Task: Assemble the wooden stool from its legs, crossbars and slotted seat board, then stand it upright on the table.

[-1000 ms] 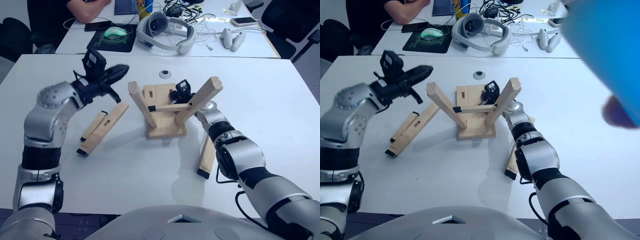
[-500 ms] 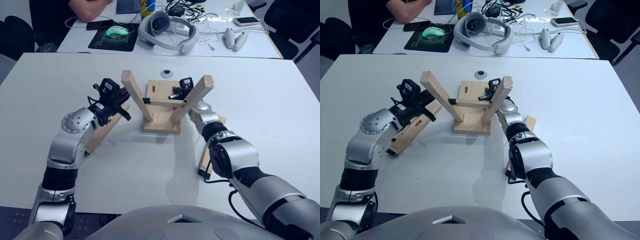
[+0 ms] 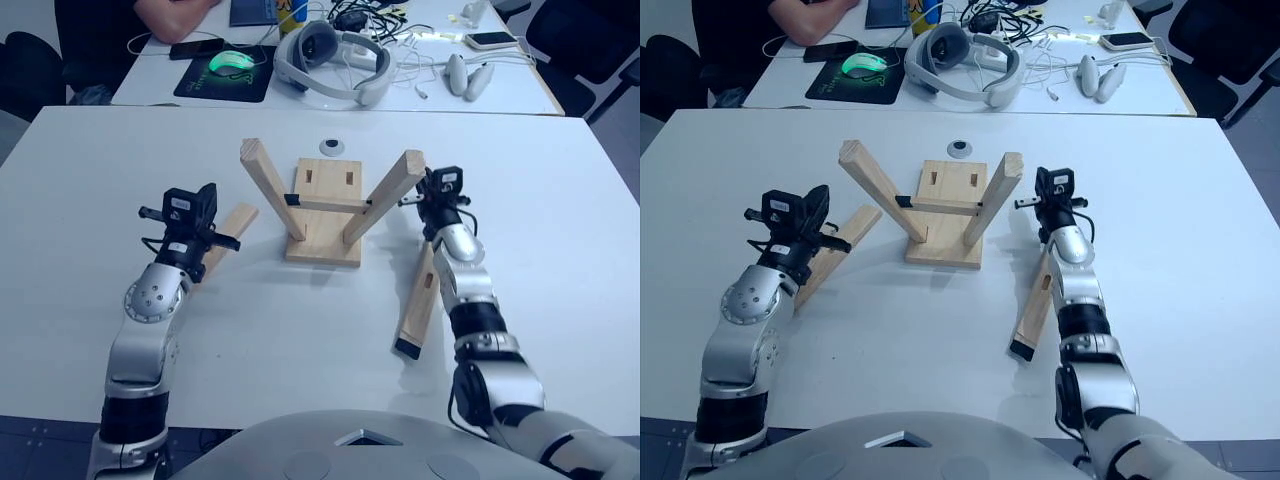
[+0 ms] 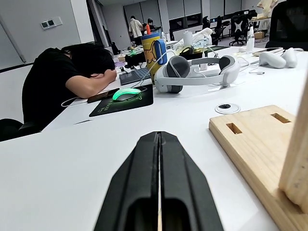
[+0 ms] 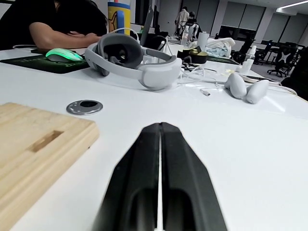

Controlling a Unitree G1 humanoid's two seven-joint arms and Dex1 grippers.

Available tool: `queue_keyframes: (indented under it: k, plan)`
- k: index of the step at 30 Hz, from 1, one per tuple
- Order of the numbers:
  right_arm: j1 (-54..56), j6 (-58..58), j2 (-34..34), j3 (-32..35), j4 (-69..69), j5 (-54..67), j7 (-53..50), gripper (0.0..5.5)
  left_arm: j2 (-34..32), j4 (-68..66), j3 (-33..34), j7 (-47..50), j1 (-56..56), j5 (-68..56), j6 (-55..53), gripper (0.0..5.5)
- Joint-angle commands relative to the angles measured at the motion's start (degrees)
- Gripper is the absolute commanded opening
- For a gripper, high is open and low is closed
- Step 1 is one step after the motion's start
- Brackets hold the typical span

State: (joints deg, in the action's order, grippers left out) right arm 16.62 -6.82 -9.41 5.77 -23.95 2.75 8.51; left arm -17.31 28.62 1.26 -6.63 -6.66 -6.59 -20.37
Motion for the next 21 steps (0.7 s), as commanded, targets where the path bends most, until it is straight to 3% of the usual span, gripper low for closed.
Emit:
queue_keyframes:
  k: [1,7,9,14,18,21]
  plan:
    - [-24.56,25.96,-0.72,-3.61,58.34,2.17,-2.33,0.00,3.69,21.82,3.60,6.02,-9.29,2.24,-5.96,0.02]
    - [-26.78,37.78,0.34,-6.78,69.85,2.75,-3.34,0.00,5.54,21.27,2.10,10.84,-8.75,6.44,-9.78,0.02]
    - [-30.12,40.26,0.67,-7.14,74.63,8.27,-2.82,0.00,5.46,20.45,0.84,13.92,-6.89,11.62,-9.17,0.02]
    - [-31.06,43.55,1.83,-9.01,79.64,8.16,-3.90,0.00,2.26,18.44,-0.10,7.58,0.65,6.48,-9.41,0.02]
    - [-22.78,51.21,5.85,-2.56,78.73,9.07,-9.48,0.00,4.42,19.51,-0.05,10.73,2.45,9.27,-11.51,0.02]
    - [-18.71,56.34,4.73,1.05,78.12,7.76,-11.82,0.00,6.00,21.30,1.86,13.21,1.14,12.13,-14.05,0.02]
